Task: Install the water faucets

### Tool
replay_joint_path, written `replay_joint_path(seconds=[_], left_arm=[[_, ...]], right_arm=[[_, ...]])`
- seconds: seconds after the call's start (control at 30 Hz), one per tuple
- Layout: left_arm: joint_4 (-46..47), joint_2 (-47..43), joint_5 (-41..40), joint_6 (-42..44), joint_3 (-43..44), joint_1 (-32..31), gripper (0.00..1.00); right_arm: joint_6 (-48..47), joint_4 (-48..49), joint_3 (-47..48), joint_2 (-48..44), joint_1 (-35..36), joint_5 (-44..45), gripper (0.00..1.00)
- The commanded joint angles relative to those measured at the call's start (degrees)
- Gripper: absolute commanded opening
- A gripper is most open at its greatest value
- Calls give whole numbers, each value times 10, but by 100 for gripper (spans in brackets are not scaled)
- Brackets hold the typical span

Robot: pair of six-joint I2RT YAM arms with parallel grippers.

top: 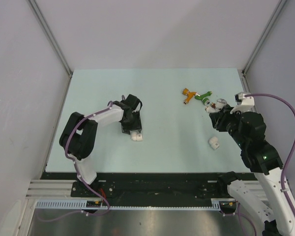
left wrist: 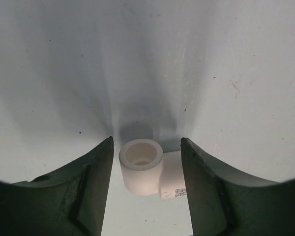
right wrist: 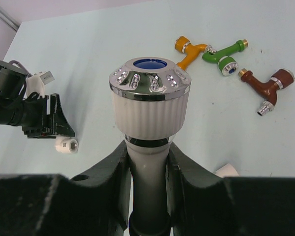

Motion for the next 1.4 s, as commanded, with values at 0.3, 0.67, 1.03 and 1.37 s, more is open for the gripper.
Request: replay_joint_path(seconds=[0.3, 0.67, 1.03, 1.37], left_arm=[[6, 7, -18, -32, -26, -26, 50], [8, -38, -36, -30, -25, -35, 0], [18, -178, -61, 39, 71, -30, 0], [48, -335, -3, 56, 102, -20, 0]], right_arm=[[-7, 36, -10, -5, 2, -11, 0], [-19, 54, -19, 1, 3, -38, 0], [-187, 209, -57, 5, 53, -279, 1], [-358, 302, -57, 47, 155, -363, 0]])
